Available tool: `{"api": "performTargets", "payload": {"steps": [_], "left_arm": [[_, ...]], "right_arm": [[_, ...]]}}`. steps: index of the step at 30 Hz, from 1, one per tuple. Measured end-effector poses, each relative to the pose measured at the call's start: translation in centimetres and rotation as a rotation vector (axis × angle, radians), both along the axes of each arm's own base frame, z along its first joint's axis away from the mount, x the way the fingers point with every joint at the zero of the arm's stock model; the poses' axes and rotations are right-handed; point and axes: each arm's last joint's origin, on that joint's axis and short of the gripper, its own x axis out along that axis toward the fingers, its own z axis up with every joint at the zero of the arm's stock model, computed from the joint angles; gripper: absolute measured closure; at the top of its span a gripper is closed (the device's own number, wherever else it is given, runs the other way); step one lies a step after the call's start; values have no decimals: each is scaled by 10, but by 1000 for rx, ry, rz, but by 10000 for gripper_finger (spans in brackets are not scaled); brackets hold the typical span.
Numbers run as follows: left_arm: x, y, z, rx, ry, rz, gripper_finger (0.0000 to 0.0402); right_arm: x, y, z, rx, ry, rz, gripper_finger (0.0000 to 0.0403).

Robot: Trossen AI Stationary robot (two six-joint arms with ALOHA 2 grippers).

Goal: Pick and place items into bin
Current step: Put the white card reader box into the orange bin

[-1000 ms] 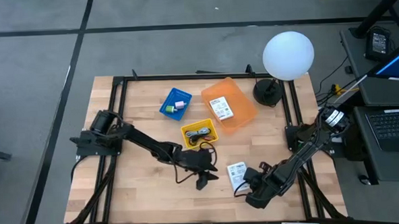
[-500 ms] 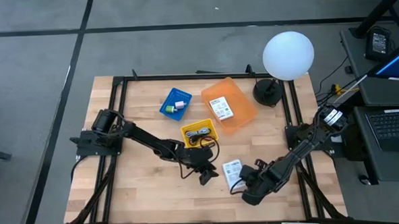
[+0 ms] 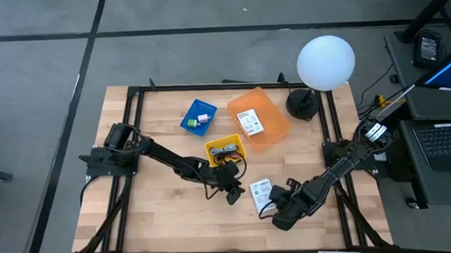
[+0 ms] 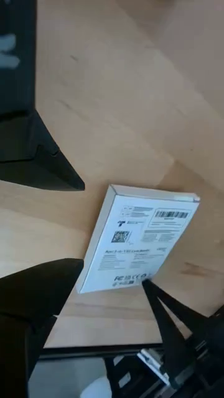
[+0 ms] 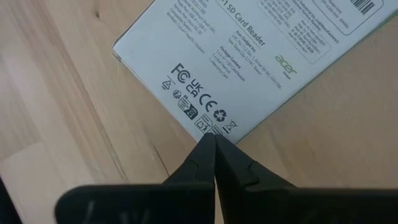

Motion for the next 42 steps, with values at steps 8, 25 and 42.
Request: {"api": "performTargets", "payload": {"steps": [8,25,42], "left_arm": [[0,-1,-6,28,15,-5,219],[10,-3,-26,-103,-29,-5,219],[10,-2,-27,-24,-44,-19,206]], "right_arm": [[0,0,0,-2,-5,0,403],[0,0,0,-2,-5,4,403],[1,1,0,2,-10,4,403]]}}
